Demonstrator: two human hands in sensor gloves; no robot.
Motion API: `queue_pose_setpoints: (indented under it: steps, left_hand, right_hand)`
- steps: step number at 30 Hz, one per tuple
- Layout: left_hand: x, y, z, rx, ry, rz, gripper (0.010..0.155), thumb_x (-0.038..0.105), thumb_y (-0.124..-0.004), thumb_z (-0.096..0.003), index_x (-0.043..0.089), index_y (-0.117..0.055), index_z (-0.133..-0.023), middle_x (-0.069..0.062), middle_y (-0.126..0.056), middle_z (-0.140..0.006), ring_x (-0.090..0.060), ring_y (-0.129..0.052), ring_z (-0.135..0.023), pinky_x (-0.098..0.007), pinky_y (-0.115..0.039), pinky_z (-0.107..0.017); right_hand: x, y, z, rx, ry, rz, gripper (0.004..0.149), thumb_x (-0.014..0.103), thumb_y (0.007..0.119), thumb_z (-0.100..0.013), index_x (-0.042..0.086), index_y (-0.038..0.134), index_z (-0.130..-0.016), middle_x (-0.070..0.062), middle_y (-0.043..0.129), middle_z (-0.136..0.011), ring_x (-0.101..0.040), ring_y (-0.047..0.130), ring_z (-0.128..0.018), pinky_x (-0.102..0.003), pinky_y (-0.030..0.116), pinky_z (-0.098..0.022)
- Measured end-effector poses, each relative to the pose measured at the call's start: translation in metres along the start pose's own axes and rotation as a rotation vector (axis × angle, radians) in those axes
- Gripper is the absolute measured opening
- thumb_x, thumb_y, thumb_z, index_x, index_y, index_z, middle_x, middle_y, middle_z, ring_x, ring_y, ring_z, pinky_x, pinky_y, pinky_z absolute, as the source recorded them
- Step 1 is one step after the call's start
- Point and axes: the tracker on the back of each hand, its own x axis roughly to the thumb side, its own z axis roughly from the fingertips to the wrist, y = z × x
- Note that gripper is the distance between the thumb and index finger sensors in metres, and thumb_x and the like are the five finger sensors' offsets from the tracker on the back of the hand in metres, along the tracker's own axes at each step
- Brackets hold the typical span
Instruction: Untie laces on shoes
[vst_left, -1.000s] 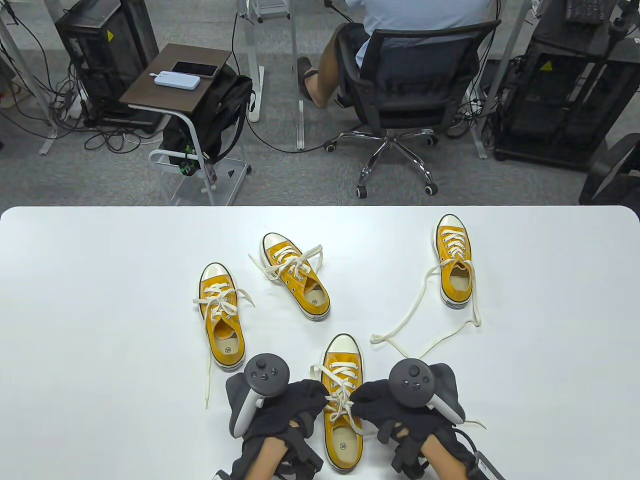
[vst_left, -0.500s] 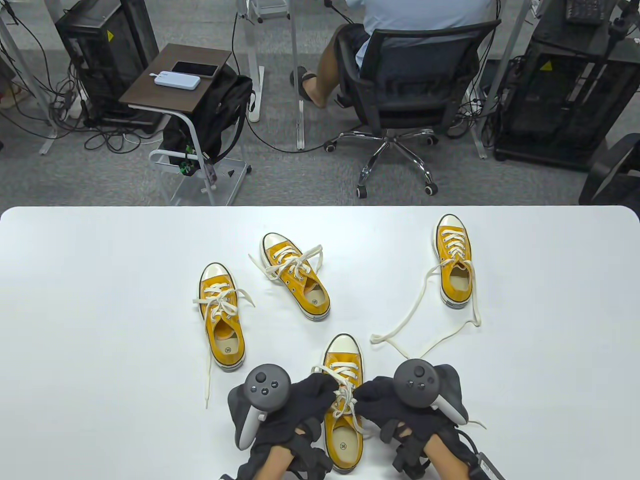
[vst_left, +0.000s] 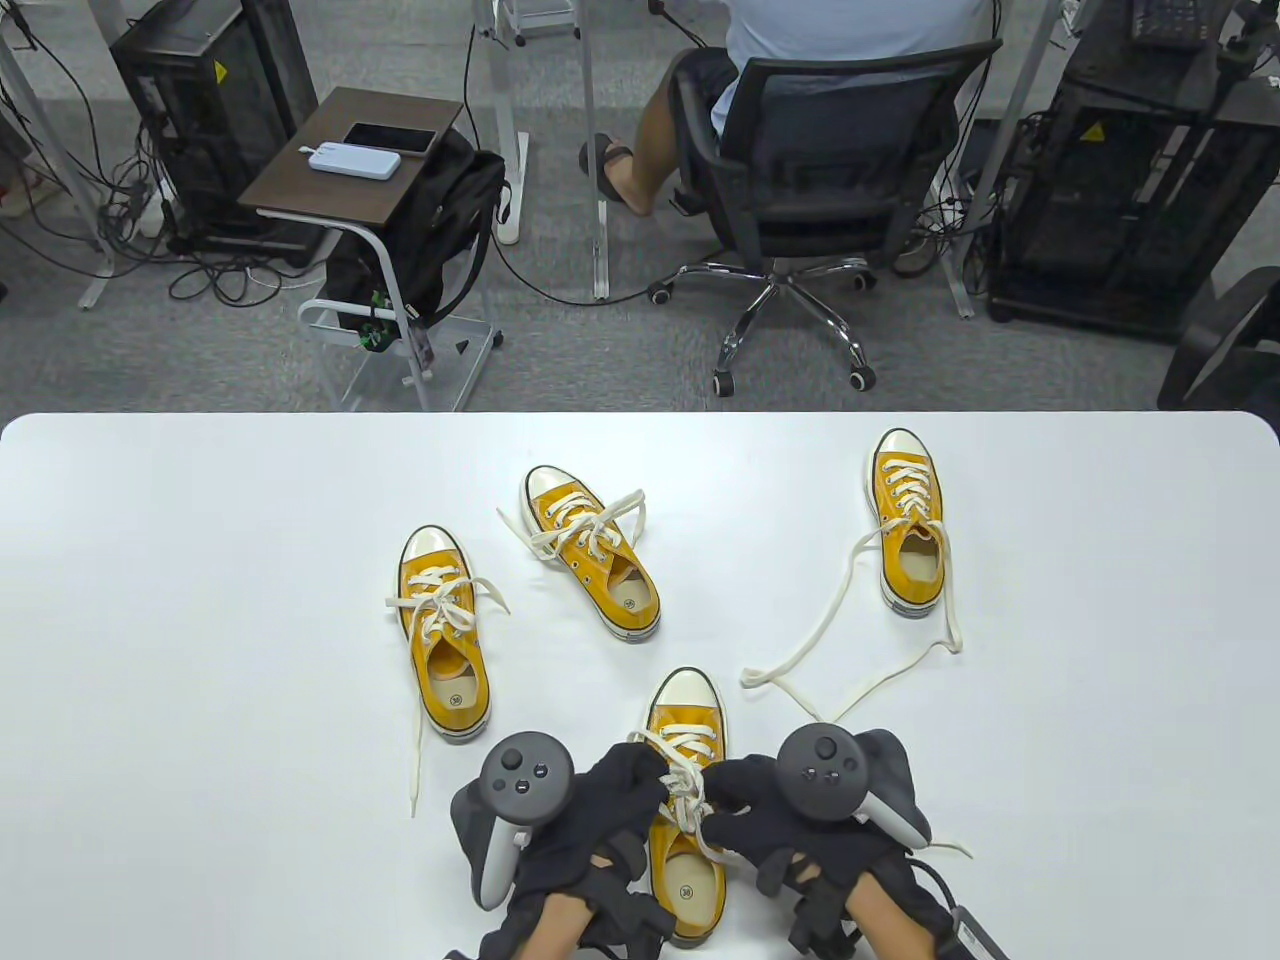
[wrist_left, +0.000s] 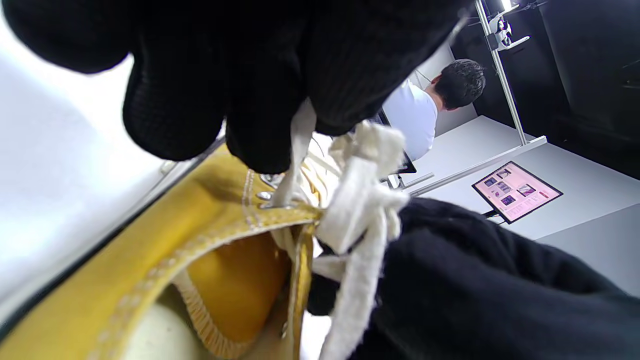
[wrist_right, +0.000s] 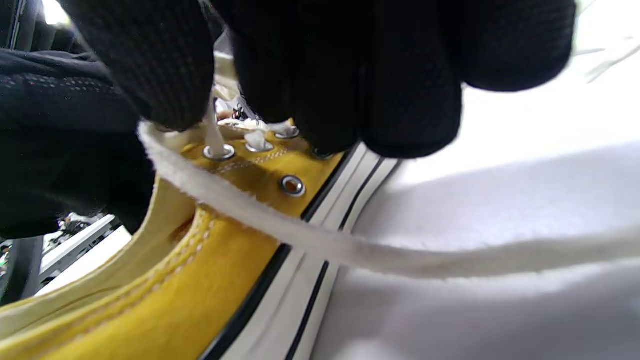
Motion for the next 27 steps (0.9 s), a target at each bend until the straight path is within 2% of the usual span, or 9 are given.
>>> queue_pose_setpoints:
  steps: [4, 10, 12, 14, 15, 17, 21, 25, 27]
  left_hand:
    - [0.000, -0.001, 0.000, -0.011, -0.006, 0.002, 0.039, 0.034, -0.082, -0.0466, 0.026, -0.088, -0.085, -0.006, -0.104, -0.074, -0.034, -0.103, -0.060, -0.050, -0.084, -0.041]
    - [0.000, 0.000, -0.001, 0.015, -0.011, -0.007, 0.041, 0.031, -0.086, -0.0452, 0.031, -0.086, -0.086, -0.004, -0.101, -0.071, -0.032, -0.099, -0.057, -0.050, -0.082, -0.044]
    - [-0.002, -0.004, -0.002, -0.042, -0.011, 0.016, 0.051, 0.032, -0.084, -0.0465, 0.035, -0.081, -0.097, -0.005, -0.099, -0.072, -0.032, -0.097, -0.059, -0.051, -0.081, -0.046]
    - [-0.001, -0.006, -0.002, -0.013, -0.030, 0.006, 0.040, 0.034, -0.088, -0.0444, 0.033, -0.095, -0.084, -0.005, -0.099, -0.071, -0.034, -0.096, -0.060, -0.052, -0.080, -0.046]
    - [0.000, -0.005, -0.002, -0.003, -0.034, -0.047, 0.039, 0.036, -0.088, -0.0440, 0.035, -0.096, -0.082, -0.003, -0.099, -0.070, -0.033, -0.097, -0.059, -0.052, -0.081, -0.046]
    - [0.001, -0.005, -0.001, 0.022, -0.050, -0.074, 0.038, 0.038, -0.088, -0.0438, 0.034, -0.096, -0.081, -0.002, -0.100, -0.068, -0.032, -0.098, -0.058, -0.051, -0.082, -0.044]
    - [-0.002, -0.006, -0.001, 0.011, -0.052, -0.001, 0.038, 0.044, -0.086, -0.0442, 0.030, -0.097, -0.077, -0.005, -0.100, -0.071, -0.035, -0.098, -0.061, -0.052, -0.081, -0.045]
    - [0.000, -0.003, 0.001, 0.038, -0.059, -0.016, 0.037, 0.045, -0.086, -0.0443, 0.031, -0.098, -0.076, -0.004, -0.101, -0.070, -0.035, -0.099, -0.059, -0.052, -0.082, -0.044]
    - [-0.001, -0.001, 0.001, 0.061, -0.050, -0.012, 0.037, 0.044, -0.086, -0.0447, 0.031, -0.098, -0.077, -0.005, -0.101, -0.071, -0.035, -0.099, -0.060, -0.052, -0.082, -0.044]
  right_hand:
    - [0.002, 0.001, 0.000, -0.072, -0.001, -0.034, 0.039, 0.042, 0.088, -0.041, 0.019, 0.093, -0.073, -0.013, 0.102, -0.065, -0.035, 0.101, -0.044, -0.056, 0.081, -0.038]
    - [-0.002, -0.002, 0.001, -0.079, 0.005, -0.041, 0.039, 0.034, 0.090, -0.042, 0.022, 0.083, -0.078, -0.016, 0.094, -0.077, -0.035, 0.099, -0.049, -0.056, 0.079, -0.041]
    - [0.000, 0.002, 0.000, -0.064, -0.005, -0.023, 0.039, 0.035, 0.088, -0.043, 0.020, 0.080, -0.078, -0.015, 0.094, -0.075, -0.035, 0.099, -0.049, -0.055, 0.079, -0.041]
    - [0.002, 0.004, 0.001, -0.097, -0.005, -0.013, 0.039, 0.037, 0.087, -0.043, 0.021, 0.081, -0.078, -0.014, 0.096, -0.072, -0.034, 0.101, -0.047, -0.055, 0.081, -0.040]
    - [0.002, 0.004, 0.001, -0.136, -0.005, -0.005, 0.038, 0.038, 0.088, -0.043, 0.021, 0.082, -0.077, -0.014, 0.097, -0.071, -0.035, 0.101, -0.046, -0.055, 0.081, -0.039]
    - [0.000, 0.004, 0.001, -0.106, -0.005, -0.005, 0.038, 0.039, 0.085, -0.044, 0.022, 0.079, -0.078, -0.014, 0.095, -0.074, -0.035, 0.100, -0.049, -0.055, 0.080, -0.041]
    - [-0.003, 0.007, 0.001, -0.158, 0.023, -0.049, 0.038, 0.046, 0.081, -0.044, 0.023, 0.080, -0.074, -0.014, 0.097, -0.072, -0.035, 0.101, -0.048, -0.055, 0.081, -0.039]
    - [-0.001, 0.006, 0.002, -0.224, -0.001, -0.041, 0.034, 0.043, 0.084, -0.044, 0.024, 0.081, -0.072, -0.014, 0.096, -0.074, -0.035, 0.100, -0.049, -0.055, 0.081, -0.040]
    - [0.001, 0.005, 0.002, -0.228, -0.002, -0.020, 0.039, 0.034, 0.084, -0.045, 0.020, 0.077, -0.081, -0.014, 0.095, -0.075, -0.034, 0.101, -0.049, -0.054, 0.081, -0.040]
